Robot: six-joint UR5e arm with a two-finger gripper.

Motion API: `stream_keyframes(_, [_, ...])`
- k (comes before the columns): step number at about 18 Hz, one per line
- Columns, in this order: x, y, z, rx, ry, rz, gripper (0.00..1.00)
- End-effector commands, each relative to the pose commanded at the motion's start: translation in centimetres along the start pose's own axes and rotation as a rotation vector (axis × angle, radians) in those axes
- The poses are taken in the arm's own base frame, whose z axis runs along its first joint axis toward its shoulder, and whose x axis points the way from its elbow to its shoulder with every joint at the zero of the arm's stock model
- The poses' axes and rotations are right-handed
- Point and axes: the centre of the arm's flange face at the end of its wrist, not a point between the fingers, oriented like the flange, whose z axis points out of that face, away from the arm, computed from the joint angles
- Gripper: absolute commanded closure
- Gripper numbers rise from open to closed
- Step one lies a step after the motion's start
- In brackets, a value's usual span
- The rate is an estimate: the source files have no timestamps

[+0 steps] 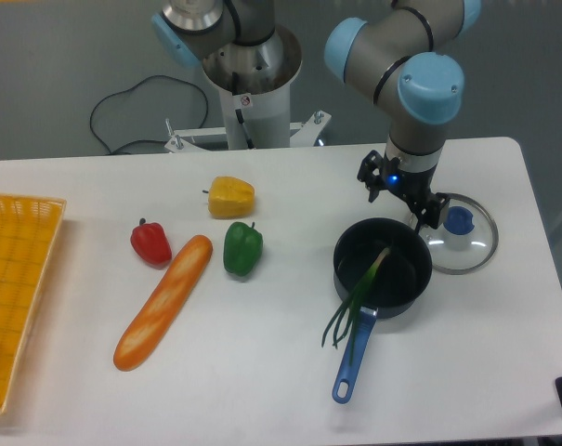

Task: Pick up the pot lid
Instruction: 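Move the gripper over the lid's blue knob and lower onto it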

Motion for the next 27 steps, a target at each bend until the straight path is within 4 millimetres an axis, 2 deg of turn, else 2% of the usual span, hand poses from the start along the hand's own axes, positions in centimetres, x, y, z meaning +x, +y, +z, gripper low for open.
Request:
stream_keyframes(6, [-1.0, 1.1, 0.1, -0.001, 0.000, 0.113, 0.00])
stream_keyframes(9, [-2.2, 2.8, 1.0, 0.002, 0.016, 0.190, 0.00])
stream_keyframes(17, [-3.8, 4.5, 1.7, 0.030, 0.026, 0.189, 0.00])
stream_keyframes(24, [-5.4, 8.2, 4.3, 0.033, 0.058, 0.396, 0.00])
stream_keyframes(27, [-6.0, 8.5, 4.8, 0.038, 0.060, 0.467, 0.00])
